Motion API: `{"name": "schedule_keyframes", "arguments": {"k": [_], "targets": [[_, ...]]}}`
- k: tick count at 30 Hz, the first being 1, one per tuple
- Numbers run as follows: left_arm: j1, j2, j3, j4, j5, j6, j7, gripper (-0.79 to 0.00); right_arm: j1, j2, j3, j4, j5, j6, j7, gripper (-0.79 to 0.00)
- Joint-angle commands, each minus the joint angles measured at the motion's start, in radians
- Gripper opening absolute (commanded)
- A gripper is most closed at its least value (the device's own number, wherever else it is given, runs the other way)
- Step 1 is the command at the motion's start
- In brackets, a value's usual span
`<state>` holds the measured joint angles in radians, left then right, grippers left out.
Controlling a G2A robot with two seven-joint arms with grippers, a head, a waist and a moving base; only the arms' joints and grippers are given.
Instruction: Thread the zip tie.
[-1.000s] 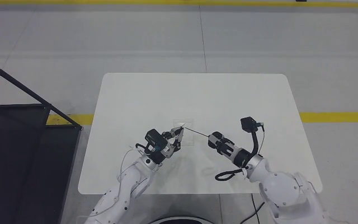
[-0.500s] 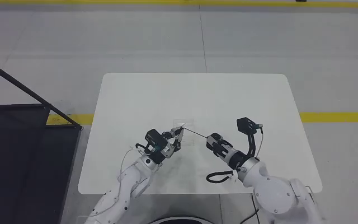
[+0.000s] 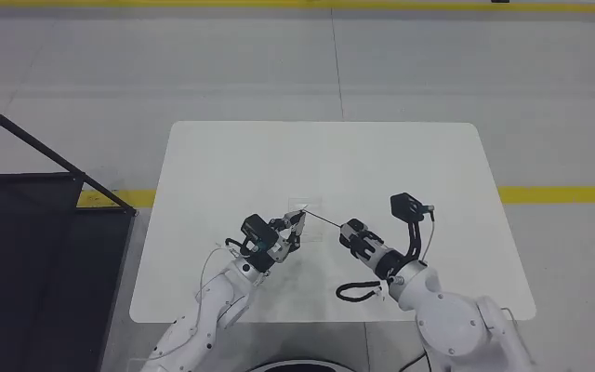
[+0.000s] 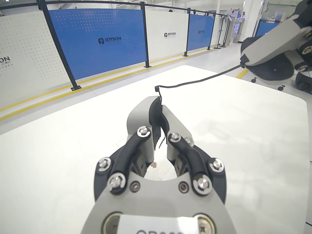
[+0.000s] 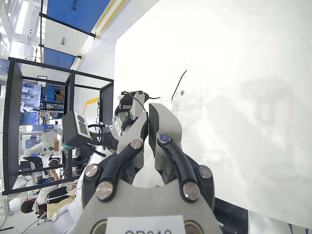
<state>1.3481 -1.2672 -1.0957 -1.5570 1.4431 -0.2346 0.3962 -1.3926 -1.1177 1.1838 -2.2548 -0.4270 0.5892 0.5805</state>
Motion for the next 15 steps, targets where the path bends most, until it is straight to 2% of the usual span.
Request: {"name": "schedule_keyframes", "arguments": {"k": [1,15], "targets": [[0.000,0.000,0.000,0.000,0.000,0.000,0.000,-0.785,-0.003,0.000,0.002,-0.003,-0.002,-0.002,0.002,-0.785],[0.000,0.000,0.000,0.000,0.000,0.000,0.000,-0.785,0.003,-0.005,0.000,0.005,-0.007,0.001,0.012,-0.785]]}}
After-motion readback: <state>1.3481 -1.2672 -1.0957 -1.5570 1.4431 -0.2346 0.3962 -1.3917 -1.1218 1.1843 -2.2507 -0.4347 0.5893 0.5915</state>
